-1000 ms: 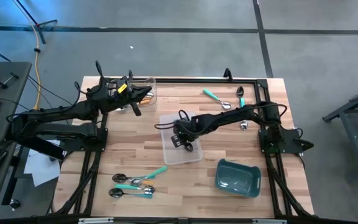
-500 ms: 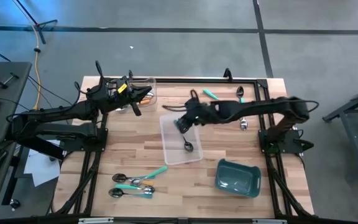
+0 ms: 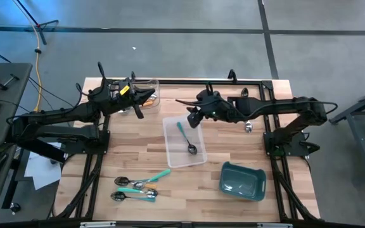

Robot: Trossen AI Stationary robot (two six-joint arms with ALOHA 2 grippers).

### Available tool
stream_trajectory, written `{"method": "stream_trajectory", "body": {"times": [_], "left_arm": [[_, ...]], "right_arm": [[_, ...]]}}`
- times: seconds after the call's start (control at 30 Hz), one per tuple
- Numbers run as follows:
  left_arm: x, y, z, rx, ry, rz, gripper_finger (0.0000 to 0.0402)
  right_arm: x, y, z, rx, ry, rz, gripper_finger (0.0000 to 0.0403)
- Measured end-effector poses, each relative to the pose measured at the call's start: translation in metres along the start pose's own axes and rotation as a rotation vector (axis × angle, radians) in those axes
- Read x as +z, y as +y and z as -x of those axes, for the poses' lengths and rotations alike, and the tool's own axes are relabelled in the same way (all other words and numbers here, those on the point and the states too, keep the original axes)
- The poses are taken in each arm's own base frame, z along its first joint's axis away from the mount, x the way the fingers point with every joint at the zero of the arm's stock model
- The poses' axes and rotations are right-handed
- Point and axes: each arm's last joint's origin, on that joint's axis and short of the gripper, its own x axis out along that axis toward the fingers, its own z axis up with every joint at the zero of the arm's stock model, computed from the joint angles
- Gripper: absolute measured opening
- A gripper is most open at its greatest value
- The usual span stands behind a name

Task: Sort silverware by color (type)
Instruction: Put the blue spoon into the white transparent bin

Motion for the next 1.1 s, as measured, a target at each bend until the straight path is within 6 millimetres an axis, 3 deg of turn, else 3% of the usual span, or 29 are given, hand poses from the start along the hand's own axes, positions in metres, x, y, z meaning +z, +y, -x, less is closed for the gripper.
{"method": "stream_trajectory", "body": {"times": [0.2,0.37,0.53,0.7,0.87,1.1], "left_arm": [[0.001,0.0,0.001,0.0,-0.002,0.027,0.0],[0.0,0.0,0.001,-0.001,-0.001,0.026,0.0],[0.0,0.0,0.001,-0.005,0.0,0.029,0.0],[0.0,-0.003,0.001,-0.094,0.014,0.04,0.0],[0.006,-0.012,0.002,-0.277,-0.024,0.057,0.0],[0.004,-0.021,0.004,-0.287,-0.027,0.011,0.0]], "right_arm": [[-0.004,-0.012,0.0,0.068,0.112,0.205,0.0165],[-0.021,-0.044,0.019,0.175,0.189,0.286,0.0165],[-0.038,-0.075,0.045,0.339,-0.016,0.214,0.0165],[-0.048,-0.093,0.057,0.524,-0.235,0.107,0.0165],[-0.052,-0.094,0.056,0.619,-0.329,0.103,0.0165],[-0.049,-0.091,0.054,0.628,-0.371,0.162,0.0165]]}}
